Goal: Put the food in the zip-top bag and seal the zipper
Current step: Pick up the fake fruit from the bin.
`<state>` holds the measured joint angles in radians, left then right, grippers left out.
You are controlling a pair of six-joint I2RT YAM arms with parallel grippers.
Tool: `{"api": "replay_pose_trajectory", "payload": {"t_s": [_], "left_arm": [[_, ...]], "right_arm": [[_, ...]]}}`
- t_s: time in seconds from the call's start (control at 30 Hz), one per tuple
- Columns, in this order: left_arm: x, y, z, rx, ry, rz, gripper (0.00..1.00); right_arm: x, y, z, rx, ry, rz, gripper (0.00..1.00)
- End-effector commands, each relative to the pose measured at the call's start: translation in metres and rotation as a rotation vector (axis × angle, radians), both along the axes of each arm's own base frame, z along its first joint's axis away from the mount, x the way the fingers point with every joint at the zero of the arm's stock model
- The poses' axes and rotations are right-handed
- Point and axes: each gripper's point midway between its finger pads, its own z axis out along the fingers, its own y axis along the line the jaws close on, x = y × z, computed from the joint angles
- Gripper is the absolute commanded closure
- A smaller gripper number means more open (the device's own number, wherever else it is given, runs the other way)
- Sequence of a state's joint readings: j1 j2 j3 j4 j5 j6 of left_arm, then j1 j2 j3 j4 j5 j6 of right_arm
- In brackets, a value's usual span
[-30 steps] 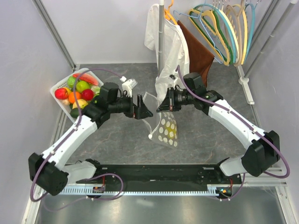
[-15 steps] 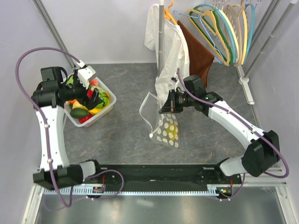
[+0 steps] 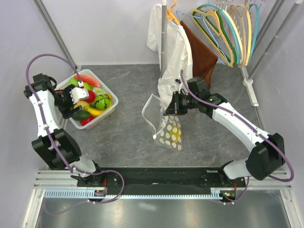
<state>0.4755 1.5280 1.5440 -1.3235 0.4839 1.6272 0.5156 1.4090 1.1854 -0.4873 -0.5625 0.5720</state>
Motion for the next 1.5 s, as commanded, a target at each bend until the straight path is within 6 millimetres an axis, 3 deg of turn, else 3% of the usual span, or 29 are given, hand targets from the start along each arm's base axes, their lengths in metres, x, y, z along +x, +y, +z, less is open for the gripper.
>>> {"api": "replay_pose_trajectory", "payload": {"t_s": [0.0, 0.33, 0.6, 0.73, 0.77, 0.87, 1.0, 1.1, 1.13, 1.2, 1.23, 1.27, 1.3, 1.33, 1.37, 1.4, 1.43, 1.47], "left_arm": [[0.0, 0.005, -0.015, 0.037, -0.003, -0.194, 0.14], [0.009, -0.012, -0.047, -0.011, -0.099, -0.402, 0.16], [0.004, -0.001, -0.077, 0.053, -0.053, -0.431, 0.2], [0.008, -0.004, -0.063, 0.045, -0.097, -0.399, 0.32], [0.009, -0.005, -0.057, 0.045, -0.109, -0.396, 0.43], [0.003, -0.017, -0.029, 0.019, -0.157, -0.389, 0.62], [-0.008, -0.041, 0.02, -0.022, -0.253, -0.406, 0.66], [-0.024, -0.075, 0.061, -0.091, -0.368, -0.437, 0.66], [-0.031, -0.101, 0.079, -0.169, -0.406, -0.438, 0.67], [-0.039, -0.134, 0.1, -0.258, -0.422, -0.45, 0.71], [-0.049, -0.172, 0.107, -0.397, -0.355, -0.446, 0.75], [-0.059, -0.193, 0.12, -0.45, -0.358, -0.449, 0.81], [-0.046, -0.211, 0.133, -0.486, -0.427, -0.476, 0.81], [-0.07, -0.252, 0.14, -0.657, -0.295, -0.466, 0.81], [-0.081, -0.27, 0.141, -0.718, -0.278, -0.481, 0.79], [-0.077, -0.288, 0.162, -0.765, -0.36, -0.531, 0.79], [-0.099, -0.318, 0.165, -0.862, -0.25, -0.536, 0.79], [-0.108, -0.332, 0.156, -0.9, -0.208, -0.537, 0.79]], "right_arm": [[0.005, -0.002, 0.012, 0.011, -0.03, -0.015, 1.0], [0.012, -0.002, 0.013, 0.008, -0.027, -0.025, 1.0], [0.014, -0.001, 0.01, 0.003, -0.015, -0.025, 1.0], [0.014, -0.002, 0.009, 0.005, -0.012, -0.026, 1.0], [0.013, -0.002, 0.01, 0.006, -0.013, -0.026, 1.0], [0.011, -0.003, 0.007, 0.0, -0.014, -0.024, 1.0], [0.009, -0.005, 0.003, -0.001, -0.002, -0.03, 1.0], [0.008, -0.005, 0.003, 0.004, -0.004, -0.035, 1.0], [0.008, -0.005, 0.003, 0.006, 0.0, -0.038, 1.0], [0.009, -0.004, 0.005, 0.012, -0.003, -0.035, 1.0], [0.01, -0.004, 0.005, 0.015, 0.003, -0.041, 1.0], [0.01, -0.003, 0.005, 0.018, 0.003, -0.04, 1.0], [0.01, -0.003, 0.003, 0.019, 0.009, -0.043, 1.0], [0.008, -0.002, 0.004, 0.021, 0.009, -0.04, 1.0], [0.009, -0.003, 0.005, 0.024, 0.011, -0.045, 1.0], [0.008, -0.004, 0.003, 0.02, 0.016, -0.046, 1.0], [0.007, -0.004, 0.004, 0.023, 0.013, -0.045, 1.0], [0.007, -0.005, 0.004, 0.024, 0.011, -0.045, 1.0]]}}
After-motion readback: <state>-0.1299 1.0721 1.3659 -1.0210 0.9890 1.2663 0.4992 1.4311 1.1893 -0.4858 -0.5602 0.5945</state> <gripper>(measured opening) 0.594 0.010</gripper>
